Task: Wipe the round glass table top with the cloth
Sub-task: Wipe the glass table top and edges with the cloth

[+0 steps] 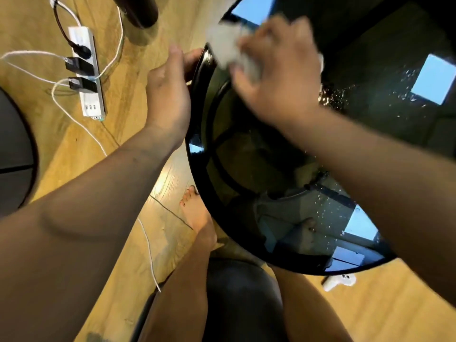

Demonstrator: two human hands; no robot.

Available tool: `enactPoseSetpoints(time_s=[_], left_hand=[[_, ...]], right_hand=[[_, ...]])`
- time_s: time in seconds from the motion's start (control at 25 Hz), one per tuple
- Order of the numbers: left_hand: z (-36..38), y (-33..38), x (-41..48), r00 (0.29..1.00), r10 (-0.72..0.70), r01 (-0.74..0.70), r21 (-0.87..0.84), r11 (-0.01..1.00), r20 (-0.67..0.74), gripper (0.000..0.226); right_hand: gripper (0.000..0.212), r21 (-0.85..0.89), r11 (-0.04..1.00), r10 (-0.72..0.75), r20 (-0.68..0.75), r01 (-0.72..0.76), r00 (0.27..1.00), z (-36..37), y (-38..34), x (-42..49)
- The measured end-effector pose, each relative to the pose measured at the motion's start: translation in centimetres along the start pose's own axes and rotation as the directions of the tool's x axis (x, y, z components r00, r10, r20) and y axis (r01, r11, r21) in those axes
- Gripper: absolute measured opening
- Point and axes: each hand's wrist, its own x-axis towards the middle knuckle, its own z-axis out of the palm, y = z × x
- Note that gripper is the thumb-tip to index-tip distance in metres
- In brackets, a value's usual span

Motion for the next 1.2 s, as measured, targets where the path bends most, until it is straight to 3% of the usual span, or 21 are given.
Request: enactPoseSetpoints(time_s=[0.04,0.12,0.16,0.24,0.28,0.32,0.36,0.48,0.56,0.64,0.72,0.76,0.84,0.88,0.96,1.04,1.08,1.16,1.2], left_hand=[[0.1,-0.1,-0.2,0.999,0.05,-0.049,0.081,0.995,-0.008,0.049],[0.5,-0.2,-1.2,0.99,0.132,-0.141,0.241,0.96,0.051,0.049],[0.5,-0.5,-1.7,0.982,0.16,-0.182,0.292,0.939,0.097,0.049],[0.5,-1.3,-2.3,0.97,0.196,-0.234,0.353,0.906,0.14,0.046],[0.5,-1.6,-2.3,0.968,0.212,-0.249,0.368,0.896,0.137,0.046],[0.5,-1.7,-2.3,0.964,0.233,-0.265,0.376,0.888,0.129,0.046],[0.6,-1.7,-2.2,0.961,0.249,-0.277,0.377,0.884,0.121,0.046],[0.6,-1.8,-1.7,0.962,0.251,-0.272,0.381,0.883,0.105,0.046],[0.7,-2.1,-1.6,0.965,0.243,-0.262,0.395,0.88,0.099,0.046],[0.7,-2.0,-1.8,0.967,0.238,-0.252,0.411,0.876,0.087,0.046],[0.7,-1.7,-2.0,0.964,0.249,-0.267,0.413,0.871,0.099,0.047],[0.7,-1.5,-2.1,0.962,0.253,-0.273,0.42,0.866,0.102,0.047],[0.7,-1.4,-2.1,0.959,0.262,-0.283,0.437,0.854,0.109,0.048],[0.7,-1.4,-2.0,0.958,0.262,-0.285,0.449,0.847,0.115,0.048],[0.8,-1.5,-2.0,0.957,0.265,-0.29,0.47,0.834,0.12,0.048],[0.9,-1.8,-1.8,0.954,0.278,-0.298,0.477,0.827,0.113,0.048],[0.9,-1.9,-1.7,0.953,0.28,-0.3,0.473,0.829,0.113,0.049],[0.8,-2.0,-1.7,0.947,0.297,-0.317,0.469,0.824,0.118,0.05],[0.8,-2.0,-1.8,0.942,0.313,-0.333,0.473,0.816,0.122,0.05]], right_hand=[[0.034,0.068,0.989,-0.128,-0.002,0.128,0.992,-0.1,-1.3,-3.9],[0.03,0.25,0.927,-0.326,0.174,0.279,0.929,-0.7,-2.5,-12.7],[0.032,0.28,0.891,-0.43,0.267,0.357,0.863,-1.4,-2.5,-16.8],[0.029,0.319,0.78,-0.624,0.444,0.538,0.642,-2.7,-1.8,-21.5],[0.026,0.331,0.709,-0.701,0.43,0.623,0.569,-2.7,-1.0,-21.2],[0.025,0.339,0.667,-0.742,0.383,0.664,0.55,-2.4,-0.1,-19.3],[0.027,0.319,0.675,-0.737,0.343,0.666,0.582,-1.9,0.8,-16.3],[0.028,0.057,0.839,-0.542,0.177,0.541,0.822,0.1,3.4,-4.1],[0.027,0.101,0.929,-0.368,0.152,0.356,0.917,0.3,4.8,1.8],[0.032,0.146,0.988,-0.1,0.371,0.049,0.923,0.6,6.0,5.0],[0.034,0.1,0.967,0.194,0.307,-0.234,0.932,0.5,5.9,5.7],[0.035,0.057,0.968,0.225,0.242,-0.245,0.944,-0.4,5.0,4.8],[0.037,0.063,0.998,0.014,-0.025,-0.013,1.0,-0.8,3.1,-0.7],[0.035,0.139,0.985,-0.094,-0.067,0.102,0.993,-1.1,2.0,-5.2],[0.036,0.247,0.923,-0.335,0.137,0.296,0.932,-1.7,0.3,-16.3],[0.038,0.326,0.867,-0.49,0.415,0.378,0.766,-3.3,-0.9,-24.6],[0.035,0.347,0.836,-0.547,0.467,0.425,0.695,-3.4,-0.5,-26.1],[0.027,0.326,0.754,-0.656,0.409,0.57,0.635,-2.6,1.8,-23.9],[0.025,0.266,0.748,-0.663,0.346,0.608,0.664,-2.1,3.2,-21.1]])
